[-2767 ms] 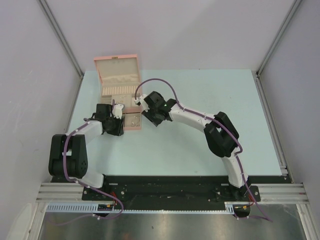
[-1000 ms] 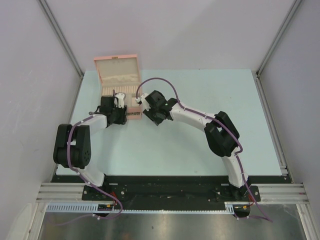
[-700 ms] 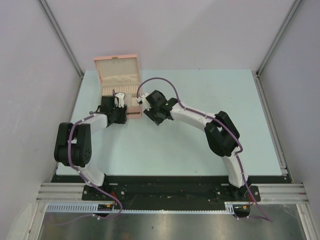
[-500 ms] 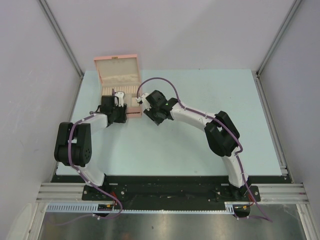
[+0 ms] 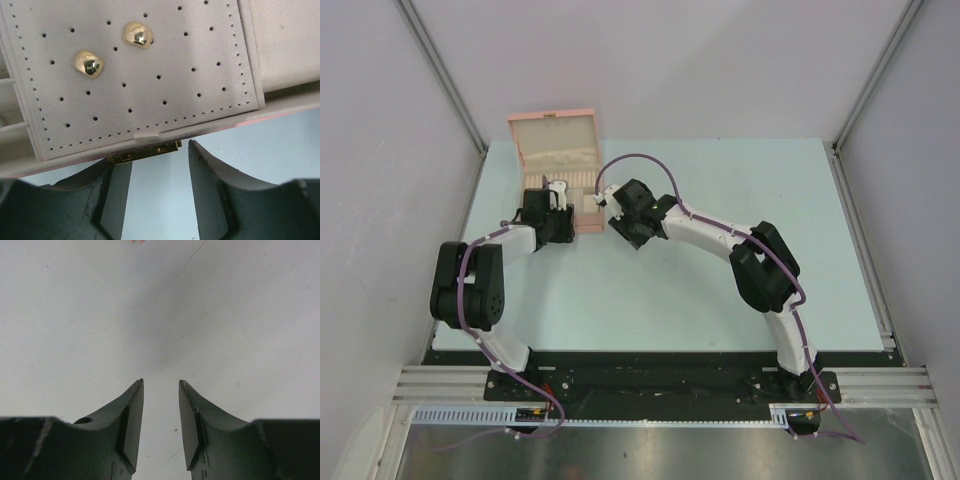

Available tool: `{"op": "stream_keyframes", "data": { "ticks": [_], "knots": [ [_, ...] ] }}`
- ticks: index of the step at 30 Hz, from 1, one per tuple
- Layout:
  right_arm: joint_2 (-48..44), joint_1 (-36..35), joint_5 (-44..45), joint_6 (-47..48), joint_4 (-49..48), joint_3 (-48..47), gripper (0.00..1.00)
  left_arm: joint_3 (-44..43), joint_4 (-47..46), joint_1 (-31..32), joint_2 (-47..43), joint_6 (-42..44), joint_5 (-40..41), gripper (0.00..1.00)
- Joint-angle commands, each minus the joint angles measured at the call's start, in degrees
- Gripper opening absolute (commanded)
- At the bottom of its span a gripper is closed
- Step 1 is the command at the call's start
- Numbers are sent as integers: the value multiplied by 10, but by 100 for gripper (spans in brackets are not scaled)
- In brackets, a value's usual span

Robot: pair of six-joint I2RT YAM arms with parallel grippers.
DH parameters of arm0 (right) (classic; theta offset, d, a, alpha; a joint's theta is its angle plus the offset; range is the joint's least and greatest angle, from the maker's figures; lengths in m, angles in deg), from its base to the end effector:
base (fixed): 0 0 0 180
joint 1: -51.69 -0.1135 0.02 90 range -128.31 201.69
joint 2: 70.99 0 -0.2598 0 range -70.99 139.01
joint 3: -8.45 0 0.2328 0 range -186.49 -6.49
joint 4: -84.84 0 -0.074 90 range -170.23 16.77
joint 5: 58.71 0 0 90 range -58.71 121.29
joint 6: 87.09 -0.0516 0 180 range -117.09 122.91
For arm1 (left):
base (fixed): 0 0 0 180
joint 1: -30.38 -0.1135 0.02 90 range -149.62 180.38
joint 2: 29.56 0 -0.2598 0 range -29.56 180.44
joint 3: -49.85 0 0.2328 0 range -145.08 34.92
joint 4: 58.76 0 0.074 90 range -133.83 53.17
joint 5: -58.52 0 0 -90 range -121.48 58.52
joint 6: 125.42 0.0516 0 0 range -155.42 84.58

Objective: Organize the mixed jewelry

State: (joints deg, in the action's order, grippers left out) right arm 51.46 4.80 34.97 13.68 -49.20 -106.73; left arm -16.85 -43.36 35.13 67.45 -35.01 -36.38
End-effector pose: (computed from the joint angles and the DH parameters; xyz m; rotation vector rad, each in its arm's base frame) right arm 0.3205 0.3375 0.2027 -1.1851 2.2085 0.1817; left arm 0.3387 -0.0326 0.1641 0.1478 2.3645 -0.1378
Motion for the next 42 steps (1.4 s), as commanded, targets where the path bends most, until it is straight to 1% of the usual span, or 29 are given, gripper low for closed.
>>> {"op": "stream_keyframes", "data": {
  "ticks": [1,10,11,14,15,28,32,36,42],
  "knots": [
    [-35,3,4,-5,-11,-1,39,-20,-56,3,12,-27,8,54],
    [-35,4,1,-7,-14,1,39,5,-79,3,-4,-32,17,56],
    [-35,4,0,-7,-14,1,39,7,-85,3,-7,-33,22,57],
    [-33,2,0,-6,-14,-1,39,11,-91,3,-7,-34,25,66],
    [-34,2,0,-7,-13,0,39,10,-92,3,-7,-34,26,66],
    [-36,0,2,-5,-11,0,39,25,-115,3,-14,-41,44,70],
    [-39,-1,4,-5,-10,0,40,22,-106,3,-15,-41,44,74],
    [-45,0,7,-3,-11,4,40,36,-99,3,-37,-37,37,75],
    [-56,1,4,-1,-10,3,39,63,-79,3,-110,-16,15,76]
  ]
}}
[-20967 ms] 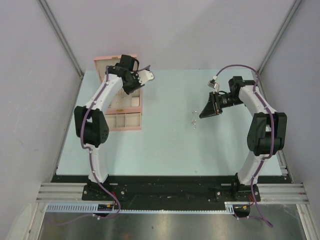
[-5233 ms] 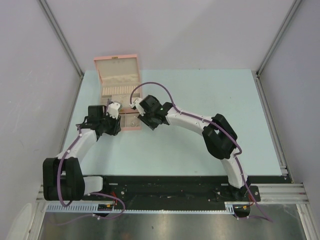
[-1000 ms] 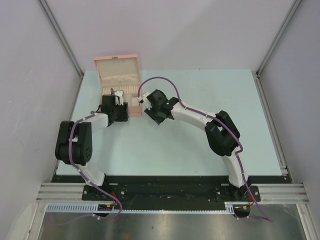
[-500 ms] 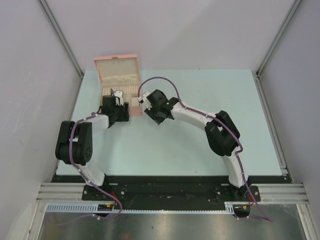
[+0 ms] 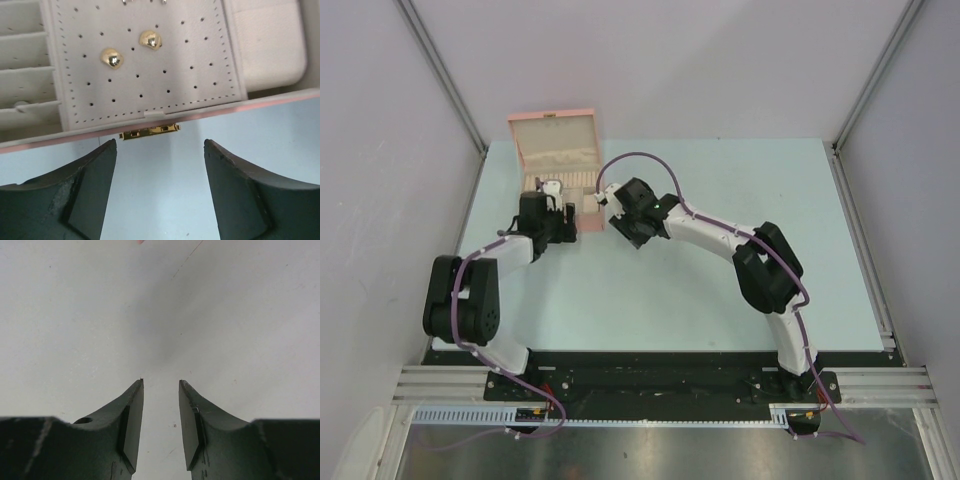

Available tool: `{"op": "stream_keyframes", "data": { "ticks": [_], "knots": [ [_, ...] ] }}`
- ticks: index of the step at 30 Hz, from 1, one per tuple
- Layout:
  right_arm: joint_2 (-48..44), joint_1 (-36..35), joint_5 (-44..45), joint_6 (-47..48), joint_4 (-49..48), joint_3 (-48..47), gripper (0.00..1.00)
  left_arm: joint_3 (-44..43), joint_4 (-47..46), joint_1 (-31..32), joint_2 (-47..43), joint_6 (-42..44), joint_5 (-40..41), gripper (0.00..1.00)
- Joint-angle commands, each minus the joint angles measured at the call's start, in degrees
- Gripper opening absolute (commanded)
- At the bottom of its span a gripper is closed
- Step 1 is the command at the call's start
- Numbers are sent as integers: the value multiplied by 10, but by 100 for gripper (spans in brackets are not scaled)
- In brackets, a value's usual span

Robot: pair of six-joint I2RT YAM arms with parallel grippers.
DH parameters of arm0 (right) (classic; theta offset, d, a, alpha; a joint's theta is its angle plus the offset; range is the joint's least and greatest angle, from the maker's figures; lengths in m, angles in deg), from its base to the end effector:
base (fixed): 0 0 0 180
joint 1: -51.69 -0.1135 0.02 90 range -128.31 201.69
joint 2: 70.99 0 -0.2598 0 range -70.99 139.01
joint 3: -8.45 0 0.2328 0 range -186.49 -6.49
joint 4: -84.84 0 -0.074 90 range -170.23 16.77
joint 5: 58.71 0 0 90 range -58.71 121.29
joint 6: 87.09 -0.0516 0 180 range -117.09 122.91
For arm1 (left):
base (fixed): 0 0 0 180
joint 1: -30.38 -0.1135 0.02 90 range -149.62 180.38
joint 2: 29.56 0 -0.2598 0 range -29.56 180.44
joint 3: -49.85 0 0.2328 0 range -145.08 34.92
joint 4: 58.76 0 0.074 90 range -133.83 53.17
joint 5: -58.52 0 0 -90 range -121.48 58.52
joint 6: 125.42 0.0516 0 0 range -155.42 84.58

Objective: Organize the mixed jewelry

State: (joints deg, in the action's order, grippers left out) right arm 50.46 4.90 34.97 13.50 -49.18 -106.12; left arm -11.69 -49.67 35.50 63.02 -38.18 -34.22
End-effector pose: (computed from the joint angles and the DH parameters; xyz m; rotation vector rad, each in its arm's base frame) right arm 0.3190 0.3348 0.2072 -1.1765 2.2061 0.1846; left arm 0.3256 -0.0317 0.1721 0.0721 2.2723 -0.1269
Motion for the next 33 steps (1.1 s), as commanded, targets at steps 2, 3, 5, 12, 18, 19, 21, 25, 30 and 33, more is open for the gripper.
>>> {"op": "stream_keyframes", "data": {
  "ticks": [2,3,5,12,18,19,21,25,30,33],
  "knots": [
    [-49,1,4,2,-10,-5,39,16,-4,0,-95,26,-24,76],
    [-54,2,4,3,-9,-4,39,20,8,0,-106,47,-27,76],
    [-60,5,3,6,-9,-4,39,28,17,0,-141,57,-36,76],
    [-89,24,-13,10,-3,-6,40,29,54,-4,-245,106,-42,77],
    [-115,39,-31,18,4,-2,41,15,96,-14,-286,123,-52,83],
    [-118,41,-31,18,6,1,42,13,101,-20,-290,124,-57,84],
    [-132,46,-30,19,5,8,42,7,107,-28,-291,125,-67,86],
    [-158,67,-31,23,3,24,45,-5,109,-65,-290,121,-77,92],
    [-191,107,-65,15,15,32,57,-41,99,-82,-259,136,-53,100],
    [-207,138,-84,7,16,44,66,-75,99,-92,-225,138,-55,100]
  ]
}}
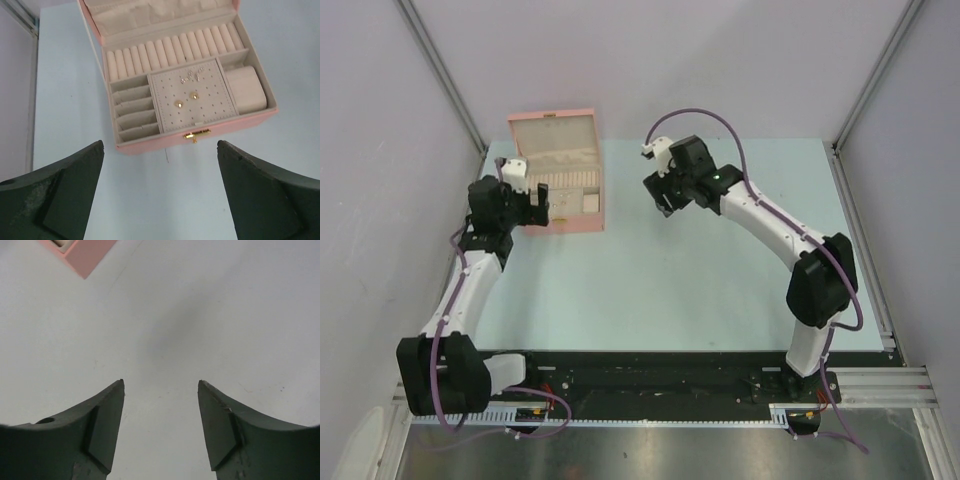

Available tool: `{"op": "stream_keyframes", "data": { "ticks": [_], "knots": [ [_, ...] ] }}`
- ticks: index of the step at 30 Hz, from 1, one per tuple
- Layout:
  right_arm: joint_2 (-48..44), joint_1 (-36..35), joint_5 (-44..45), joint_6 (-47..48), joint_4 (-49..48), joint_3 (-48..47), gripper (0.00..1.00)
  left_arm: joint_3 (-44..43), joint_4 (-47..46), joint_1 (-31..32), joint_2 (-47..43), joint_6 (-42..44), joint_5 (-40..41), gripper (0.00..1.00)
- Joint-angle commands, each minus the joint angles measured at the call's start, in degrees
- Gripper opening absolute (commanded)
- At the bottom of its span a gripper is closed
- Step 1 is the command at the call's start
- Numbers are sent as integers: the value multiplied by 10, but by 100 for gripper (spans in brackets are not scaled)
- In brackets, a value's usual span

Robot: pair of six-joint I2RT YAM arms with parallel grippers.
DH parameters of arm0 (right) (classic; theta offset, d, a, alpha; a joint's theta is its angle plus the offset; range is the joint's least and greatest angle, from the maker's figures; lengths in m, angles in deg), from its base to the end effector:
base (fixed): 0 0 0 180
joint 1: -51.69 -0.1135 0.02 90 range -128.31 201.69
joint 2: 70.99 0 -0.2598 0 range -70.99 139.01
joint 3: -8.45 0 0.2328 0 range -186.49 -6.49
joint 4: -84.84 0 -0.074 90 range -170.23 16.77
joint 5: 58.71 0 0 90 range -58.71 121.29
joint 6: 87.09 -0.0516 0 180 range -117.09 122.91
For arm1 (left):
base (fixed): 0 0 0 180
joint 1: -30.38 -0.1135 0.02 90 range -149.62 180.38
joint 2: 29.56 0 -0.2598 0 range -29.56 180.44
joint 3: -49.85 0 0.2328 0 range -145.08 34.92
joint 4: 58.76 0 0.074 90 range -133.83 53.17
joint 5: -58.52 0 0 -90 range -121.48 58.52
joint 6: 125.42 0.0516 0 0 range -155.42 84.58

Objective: Organize the mixed jewelry

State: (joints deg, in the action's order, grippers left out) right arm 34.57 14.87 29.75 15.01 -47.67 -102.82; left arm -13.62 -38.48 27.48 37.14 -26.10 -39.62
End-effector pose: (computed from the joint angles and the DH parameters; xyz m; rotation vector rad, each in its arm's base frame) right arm 0.3314 0.2498 0.3033 -0.9703 2.0994 0.2519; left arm 0.2644 0.0061 0.2891 0.2025 1.9663 -0.0019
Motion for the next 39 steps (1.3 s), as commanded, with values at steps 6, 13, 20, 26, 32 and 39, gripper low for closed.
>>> {"op": "stream_keyframes", "data": {
  "ticks": [6,13,20,26,32,39],
  "knots": [
    [-90,85,-45,-15,-9,41,80,-133,-17,-31,109,6,-14,100],
    [-120,122,-60,-16,-13,73,100,-211,-47,-61,214,-11,-50,100],
    [-119,137,-72,-17,-8,89,100,-277,-96,-68,315,-18,-92,100],
    [-109,142,-78,-20,-8,99,100,-301,-167,-71,358,-28,-123,100],
    [-98,145,-72,-19,-7,99,100,-336,-181,-71,394,-25,-80,100],
    [-78,145,-67,-19,-3,84,100,-360,-191,-77,418,-10,-74,100]
  ]
}}
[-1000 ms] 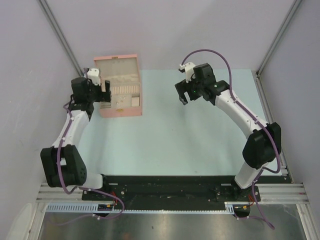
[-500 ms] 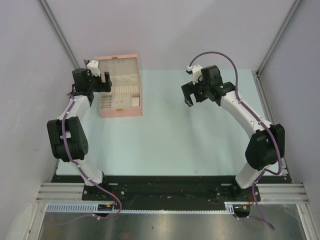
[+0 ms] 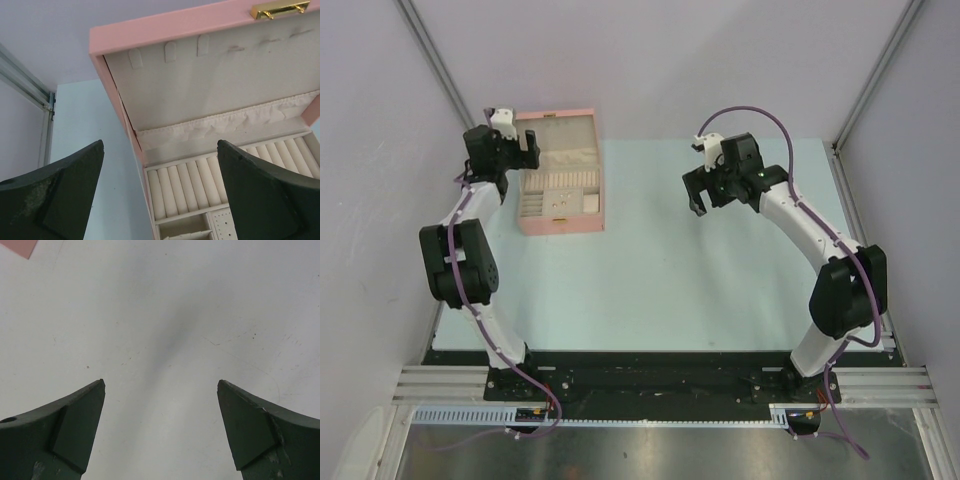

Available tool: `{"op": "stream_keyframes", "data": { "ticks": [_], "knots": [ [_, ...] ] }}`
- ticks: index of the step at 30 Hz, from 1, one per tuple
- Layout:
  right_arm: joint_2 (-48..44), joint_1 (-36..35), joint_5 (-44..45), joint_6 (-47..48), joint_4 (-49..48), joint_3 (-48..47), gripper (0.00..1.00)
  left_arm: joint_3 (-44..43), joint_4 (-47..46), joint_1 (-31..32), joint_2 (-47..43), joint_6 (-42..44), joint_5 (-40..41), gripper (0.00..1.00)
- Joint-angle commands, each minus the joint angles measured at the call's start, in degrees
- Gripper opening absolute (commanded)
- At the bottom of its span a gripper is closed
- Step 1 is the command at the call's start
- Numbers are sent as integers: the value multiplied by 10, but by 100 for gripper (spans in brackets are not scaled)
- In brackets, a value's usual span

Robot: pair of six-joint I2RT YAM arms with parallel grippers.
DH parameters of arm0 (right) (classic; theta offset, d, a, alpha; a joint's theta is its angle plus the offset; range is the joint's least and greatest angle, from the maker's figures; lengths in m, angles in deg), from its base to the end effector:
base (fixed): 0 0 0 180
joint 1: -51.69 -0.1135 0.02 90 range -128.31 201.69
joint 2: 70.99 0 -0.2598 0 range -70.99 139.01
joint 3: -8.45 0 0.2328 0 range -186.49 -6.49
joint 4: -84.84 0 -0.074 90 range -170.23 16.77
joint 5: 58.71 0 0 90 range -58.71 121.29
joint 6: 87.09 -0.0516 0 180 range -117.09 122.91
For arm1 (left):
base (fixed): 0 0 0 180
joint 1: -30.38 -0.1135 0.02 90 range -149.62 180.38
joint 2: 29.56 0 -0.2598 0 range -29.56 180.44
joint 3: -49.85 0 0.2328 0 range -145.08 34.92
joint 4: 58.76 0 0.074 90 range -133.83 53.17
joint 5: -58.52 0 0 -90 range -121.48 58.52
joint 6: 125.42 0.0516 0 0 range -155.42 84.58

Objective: Organize the mixed jewelry

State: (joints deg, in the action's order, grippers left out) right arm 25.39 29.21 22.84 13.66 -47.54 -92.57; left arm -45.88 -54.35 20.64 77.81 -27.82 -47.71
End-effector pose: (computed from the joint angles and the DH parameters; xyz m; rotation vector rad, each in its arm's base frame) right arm 0.3412 0.1494 0.3053 -0.7366 2.2071 0.2743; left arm 0.4403 0.0610 0.2803 0.1622 1.8326 -0.0502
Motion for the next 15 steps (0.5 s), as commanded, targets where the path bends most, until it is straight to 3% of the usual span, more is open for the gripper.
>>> {"op": "stream_keyframes", "data": {
  "ticks": [1,9,15],
  "knots": [
    [15,2,2,-5,-3,-20,100,-41,-34,-10,15,12,2,100],
    [22,-1,10,2,4,-17,100,-74,-60,-21,49,22,-10,100],
    [23,-1,15,4,4,-16,100,-84,-98,-28,71,24,-80,100]
  ]
}}
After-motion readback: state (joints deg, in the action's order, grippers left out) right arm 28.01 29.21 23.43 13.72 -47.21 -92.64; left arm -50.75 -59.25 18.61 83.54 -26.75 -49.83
